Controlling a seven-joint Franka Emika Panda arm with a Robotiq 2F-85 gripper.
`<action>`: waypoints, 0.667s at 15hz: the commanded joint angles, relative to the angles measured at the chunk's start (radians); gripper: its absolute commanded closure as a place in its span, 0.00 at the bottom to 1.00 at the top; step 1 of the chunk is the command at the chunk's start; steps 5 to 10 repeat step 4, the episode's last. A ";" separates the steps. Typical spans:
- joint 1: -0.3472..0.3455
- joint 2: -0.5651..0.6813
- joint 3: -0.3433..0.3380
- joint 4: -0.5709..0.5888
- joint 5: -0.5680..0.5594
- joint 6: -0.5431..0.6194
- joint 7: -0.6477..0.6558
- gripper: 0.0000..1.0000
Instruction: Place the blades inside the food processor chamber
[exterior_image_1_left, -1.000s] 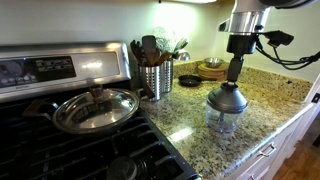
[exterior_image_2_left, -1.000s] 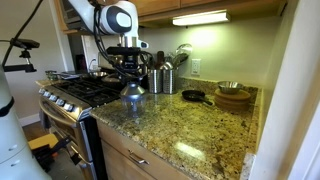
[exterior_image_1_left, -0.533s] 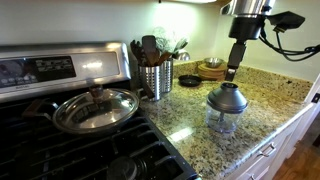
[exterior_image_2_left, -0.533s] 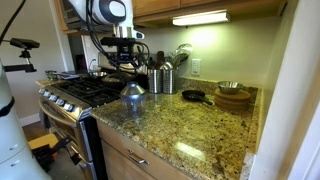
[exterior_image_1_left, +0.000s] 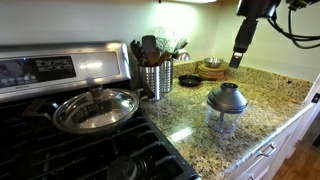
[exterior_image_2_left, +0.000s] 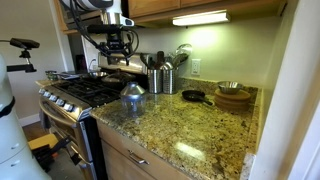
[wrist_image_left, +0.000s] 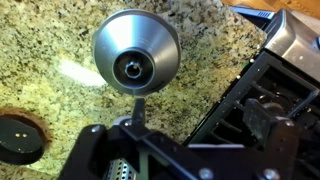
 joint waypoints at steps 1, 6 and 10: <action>0.009 -0.001 -0.009 0.000 -0.004 -0.002 0.004 0.00; 0.009 -0.001 -0.009 -0.004 -0.004 -0.002 0.004 0.00; 0.009 -0.001 -0.009 -0.004 -0.004 -0.002 0.004 0.00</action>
